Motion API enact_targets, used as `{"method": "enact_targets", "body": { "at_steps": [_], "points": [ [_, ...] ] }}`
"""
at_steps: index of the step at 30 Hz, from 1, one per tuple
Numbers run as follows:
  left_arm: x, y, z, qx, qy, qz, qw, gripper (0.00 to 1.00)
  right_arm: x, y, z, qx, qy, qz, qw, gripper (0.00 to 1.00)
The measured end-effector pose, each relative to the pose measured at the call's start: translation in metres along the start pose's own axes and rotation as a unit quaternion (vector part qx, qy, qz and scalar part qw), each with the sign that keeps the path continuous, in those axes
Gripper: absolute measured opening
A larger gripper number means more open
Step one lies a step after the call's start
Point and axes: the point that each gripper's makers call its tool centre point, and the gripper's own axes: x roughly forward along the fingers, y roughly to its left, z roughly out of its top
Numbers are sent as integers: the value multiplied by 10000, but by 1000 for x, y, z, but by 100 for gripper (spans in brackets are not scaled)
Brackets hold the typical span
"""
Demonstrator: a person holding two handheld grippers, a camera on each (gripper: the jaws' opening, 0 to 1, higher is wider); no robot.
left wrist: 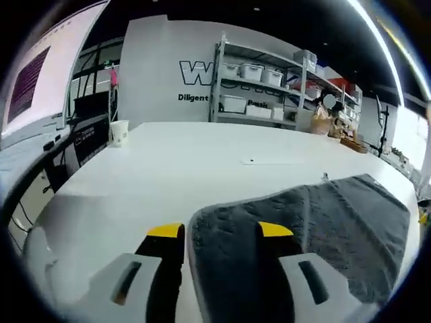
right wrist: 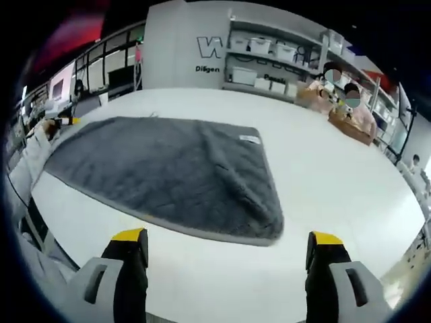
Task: Open the folded towel by lifting each exposed corner and separating the folded layers until the towel lies flat within the target outline without major curled edges
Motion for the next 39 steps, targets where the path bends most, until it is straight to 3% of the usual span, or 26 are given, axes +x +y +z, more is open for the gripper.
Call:
{"method": "enact_targets", "body": {
  "at_steps": [11, 14, 20, 33, 39],
  "points": [
    [32, 11, -8, 100, 85, 29, 9999, 34, -2, -3, 0, 41, -33, -23, 10000, 95],
    [37, 11, -3, 107, -76, -13, 9999, 31, -2, -3, -1, 52, -17, -20, 10000, 95],
    [47, 25, -9, 108, 21, 212, 9997, 27, -1, -2, 0, 49, -21, 1, 10000, 94],
    [52, 25, -15, -23, 86, 251, 9996, 22, -1, 0, -2, -2, 39, 34, 10000, 93],
    [52, 24, -15, -164, -27, 138, 9998, 14, -1, 0, -1, -14, 32, 46, 10000, 92]
  ]
}}
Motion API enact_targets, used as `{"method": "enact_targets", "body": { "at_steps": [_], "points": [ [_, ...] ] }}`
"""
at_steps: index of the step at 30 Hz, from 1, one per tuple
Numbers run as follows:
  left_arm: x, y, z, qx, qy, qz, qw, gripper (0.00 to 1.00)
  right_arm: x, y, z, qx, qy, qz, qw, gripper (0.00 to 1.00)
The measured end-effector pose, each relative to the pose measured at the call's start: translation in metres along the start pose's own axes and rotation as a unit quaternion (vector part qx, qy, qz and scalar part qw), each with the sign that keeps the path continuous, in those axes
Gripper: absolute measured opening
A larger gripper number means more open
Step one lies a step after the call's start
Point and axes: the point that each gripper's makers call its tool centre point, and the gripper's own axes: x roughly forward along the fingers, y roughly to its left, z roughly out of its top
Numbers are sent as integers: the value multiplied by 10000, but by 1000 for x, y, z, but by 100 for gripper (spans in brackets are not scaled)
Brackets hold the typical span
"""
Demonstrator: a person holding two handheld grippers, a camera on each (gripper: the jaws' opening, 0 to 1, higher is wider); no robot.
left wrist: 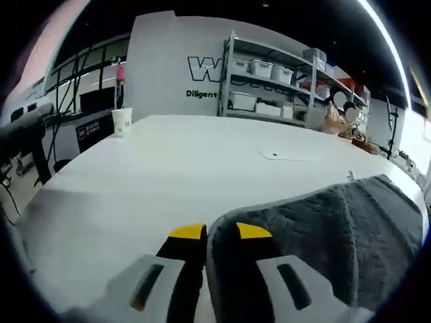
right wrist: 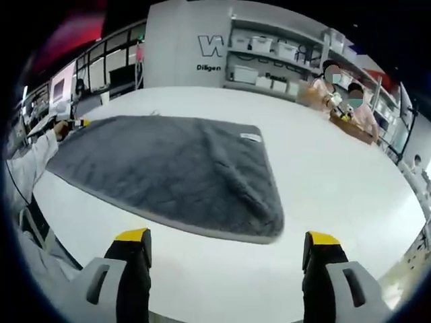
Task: Open the folded towel by lifting each exposed corner and separating the folded layers until the towel lies flat within the target outline without major curled edges
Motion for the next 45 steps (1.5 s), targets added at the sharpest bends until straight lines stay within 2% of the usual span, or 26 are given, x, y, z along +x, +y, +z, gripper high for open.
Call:
{"method": "enact_targets", "body": {
  "at_steps": [11, 21, 25, 29, 34, 35, 37, 45],
  "points": [
    [1, -5, 0, 332, -39, -23, 9994, 7, 0, 1, -3, -35, 56, 34, 10000, 90],
    [1, -8, 0, 1074, 31, 13, 9942, 5, -1, -1, -3, -7, 37, 16, 10000, 90],
    [4, -5, 2, 1473, 75, 82, 9890, 5, 0, 0, -2, -14, 15, 41, 10000, 90],
    [4, -4, 5, 1945, 118, 206, 9806, 5, 2, 2, -3, -41, 55, 76, 9999, 90],
    [5, -5, 6, 2255, 112, 305, 9737, 5, 3, 2, -7, -14, 101, 93, 9999, 90],
    [6, -4, 6, 2395, 110, 333, 9703, 5, 2, 2, -9, -2, 109, 85, 9999, 90],
    [6, -4, 7, 2506, 106, 360, 9674, 5, 2, 1, -9, 10, 113, 73, 9999, 90],
    [5, -3, 8, 2605, 48, 490, 9642, 5, 6, -3, -3, -23, 76, 56, 10000, 89]
  ]
}}
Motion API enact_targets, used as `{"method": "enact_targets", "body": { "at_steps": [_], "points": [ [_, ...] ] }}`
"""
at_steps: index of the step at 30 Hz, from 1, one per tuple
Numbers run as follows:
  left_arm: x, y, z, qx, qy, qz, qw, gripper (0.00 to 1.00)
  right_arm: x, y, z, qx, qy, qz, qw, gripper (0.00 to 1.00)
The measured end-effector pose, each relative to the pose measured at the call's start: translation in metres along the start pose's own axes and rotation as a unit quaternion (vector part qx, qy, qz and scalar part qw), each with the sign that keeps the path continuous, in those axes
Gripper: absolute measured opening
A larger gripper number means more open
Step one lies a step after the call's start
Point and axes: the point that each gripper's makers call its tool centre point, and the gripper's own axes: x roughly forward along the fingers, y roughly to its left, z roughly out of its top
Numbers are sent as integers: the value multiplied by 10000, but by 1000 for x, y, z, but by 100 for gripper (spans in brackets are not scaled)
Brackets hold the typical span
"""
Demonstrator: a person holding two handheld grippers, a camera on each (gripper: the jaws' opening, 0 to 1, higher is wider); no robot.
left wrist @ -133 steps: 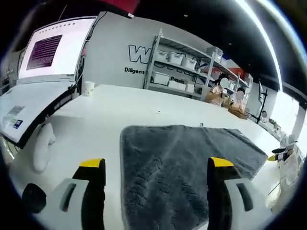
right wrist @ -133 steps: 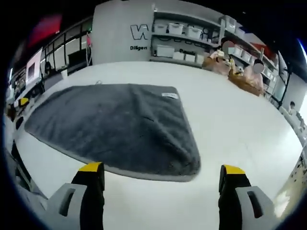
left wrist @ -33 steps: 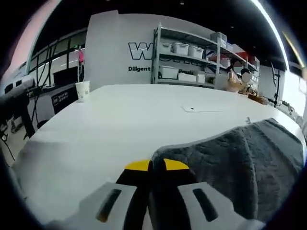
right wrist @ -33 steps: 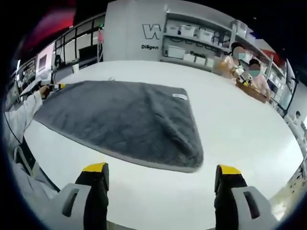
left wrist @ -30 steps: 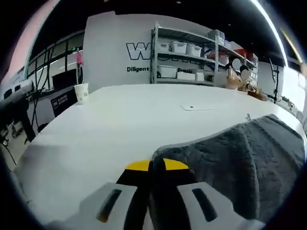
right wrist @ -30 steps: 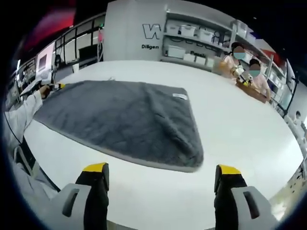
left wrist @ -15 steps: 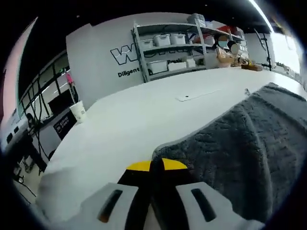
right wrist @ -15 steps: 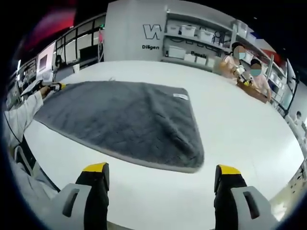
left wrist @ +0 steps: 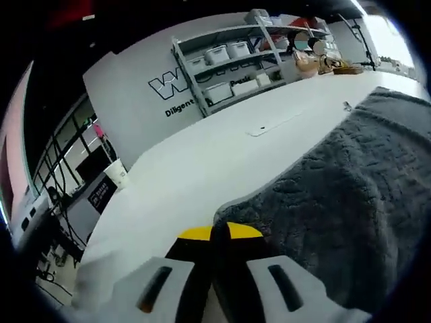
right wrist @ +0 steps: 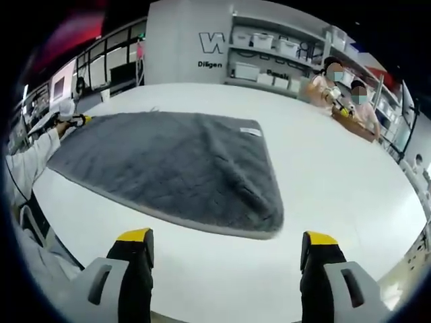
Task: Open the folded towel by lifting each exposed corner and separating the folded layers until the towel lies flat within the target outline without major curled edges
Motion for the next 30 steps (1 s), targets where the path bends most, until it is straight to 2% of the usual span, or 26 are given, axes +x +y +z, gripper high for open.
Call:
{"method": "enact_targets", "body": {
  "at_steps": [10, 17, 23, 30],
  "points": [
    [-1, 0, -1, -291, -198, -35, 9994, 4, 8, 0, 31, -175, -263, 167, 9994, 88],
    [-2, 1, -2, -563, -370, -40, 9977, 3, 15, -8, 79, -123, -918, 388, 9949, 83],
    [-2, 2, -3, -808, -482, -105, 9955, 3, 29, -27, 118, -203, -1298, 288, 9909, 83],
    [-2, 0, -1, -743, -489, -97, 9960, 3, 54, -42, 152, -122, -1523, 181, 9881, 81]
  ]
}}
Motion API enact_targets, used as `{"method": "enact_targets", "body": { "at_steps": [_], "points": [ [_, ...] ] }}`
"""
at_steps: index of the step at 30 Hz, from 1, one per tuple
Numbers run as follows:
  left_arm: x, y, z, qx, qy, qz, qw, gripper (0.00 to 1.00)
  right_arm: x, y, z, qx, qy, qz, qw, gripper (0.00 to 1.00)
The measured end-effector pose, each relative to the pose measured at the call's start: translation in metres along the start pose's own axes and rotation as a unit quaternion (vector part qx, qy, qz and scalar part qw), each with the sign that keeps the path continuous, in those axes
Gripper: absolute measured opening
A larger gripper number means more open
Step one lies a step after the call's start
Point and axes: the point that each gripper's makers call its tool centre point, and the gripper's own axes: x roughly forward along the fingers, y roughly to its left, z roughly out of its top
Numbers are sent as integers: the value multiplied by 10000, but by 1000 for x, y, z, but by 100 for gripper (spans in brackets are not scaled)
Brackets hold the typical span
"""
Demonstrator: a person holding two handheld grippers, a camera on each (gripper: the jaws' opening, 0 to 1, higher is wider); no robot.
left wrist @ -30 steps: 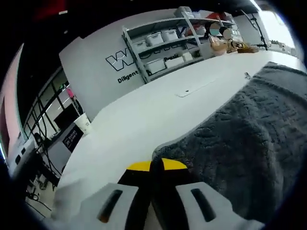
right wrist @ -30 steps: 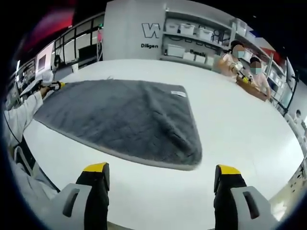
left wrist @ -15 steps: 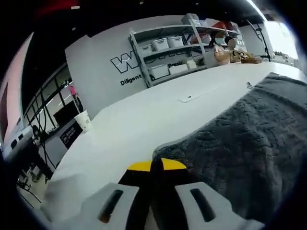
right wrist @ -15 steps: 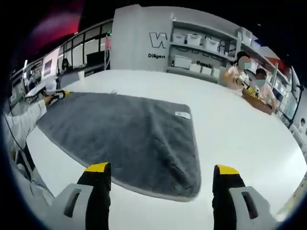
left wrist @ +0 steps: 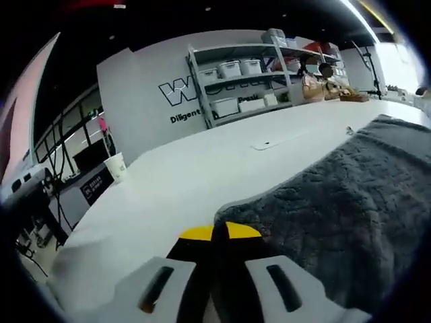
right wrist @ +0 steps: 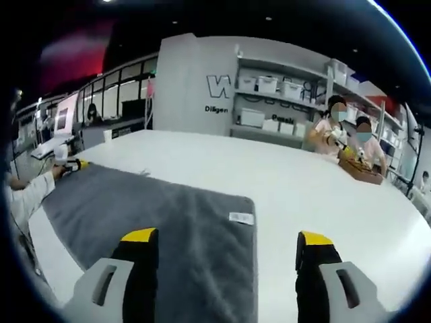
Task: Open the folded towel by lifting each exposed corner and separating the folded layers until the towel lies flat within the target outline without major curled edges
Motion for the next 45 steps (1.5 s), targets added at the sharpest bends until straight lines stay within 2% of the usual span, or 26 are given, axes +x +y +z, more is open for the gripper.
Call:
{"method": "enact_targets", "body": {
  "at_steps": [8, 14, 15, 20, 29, 34, 41, 45],
  "points": [
    [1, 1, 0, -14, -2, -41, 10000, 3, 35, -16, 14, -48, 16, -146, 9999, 75],
    [2, 1, 0, -6, 7, -49, 10000, 3, 65, -29, 28, -85, -198, -127, 9997, 70],
    [2, 1, 0, 3, 12, -48, 10000, 3, 72, -28, 32, -143, -332, -71, 9993, 68],
    [2, 1, -1, 22, 38, -37, 10000, 3, 97, -34, 32, -289, -380, -54, 9988, 64],
    [3, 1, -1, 109, 88, -42, 9999, 3, 142, -46, 23, -567, -309, -34, 9979, 55],
    [3, 0, -1, 134, 131, -69, 9998, 3, 167, -58, 6, -567, 0, -61, 9984, 53],
    [4, 0, -1, 235, 222, -104, 9994, 3, 186, -61, -11, -523, 147, 12, 9985, 42],
    [4, -1, 0, 284, 269, -115, 9992, 3, 195, -64, -16, -305, 164, 46, 9994, 37]
  ]
}}
